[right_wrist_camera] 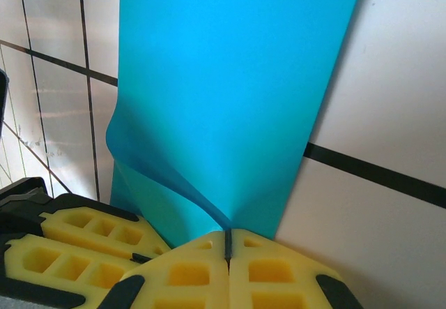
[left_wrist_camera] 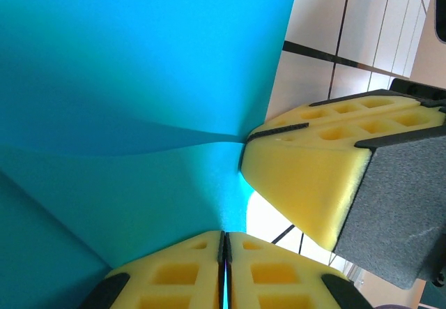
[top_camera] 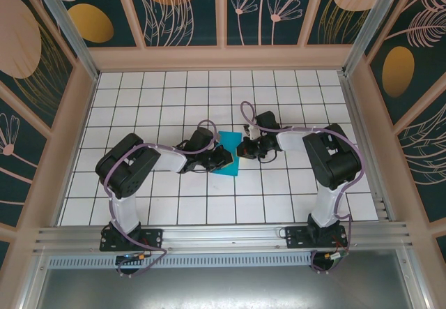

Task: Fold a paper plane with a square sheet of paper (pick it up from the middle)
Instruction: Fold the triangle a second time at the center of the table.

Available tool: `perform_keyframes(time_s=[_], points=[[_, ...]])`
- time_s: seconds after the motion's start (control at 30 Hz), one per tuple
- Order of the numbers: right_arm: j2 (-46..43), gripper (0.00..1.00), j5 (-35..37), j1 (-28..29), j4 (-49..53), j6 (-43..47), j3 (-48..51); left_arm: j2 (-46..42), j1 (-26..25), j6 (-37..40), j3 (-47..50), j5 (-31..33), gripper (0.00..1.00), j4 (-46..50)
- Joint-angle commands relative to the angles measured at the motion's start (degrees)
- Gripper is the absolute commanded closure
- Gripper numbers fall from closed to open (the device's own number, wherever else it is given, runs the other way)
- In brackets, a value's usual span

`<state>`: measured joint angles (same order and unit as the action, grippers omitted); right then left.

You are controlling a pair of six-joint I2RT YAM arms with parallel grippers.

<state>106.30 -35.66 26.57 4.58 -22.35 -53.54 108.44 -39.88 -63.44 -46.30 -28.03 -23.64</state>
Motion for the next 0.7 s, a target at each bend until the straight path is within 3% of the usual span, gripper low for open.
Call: perform_keyframes(time_s=[0.0, 0.67], points=[[0.83, 1.0, -0.46, -0.35, 1.0, 1.52, -0.95, 0.98, -0.27, 0.79, -0.51, 0.77, 0.87, 2.35], [2.03, 1.0, -1.86, -0.37, 1.18, 2.57, -1.47, -4.55, -0.35, 1.04, 0.39, 2.04, 0.86, -0.88]])
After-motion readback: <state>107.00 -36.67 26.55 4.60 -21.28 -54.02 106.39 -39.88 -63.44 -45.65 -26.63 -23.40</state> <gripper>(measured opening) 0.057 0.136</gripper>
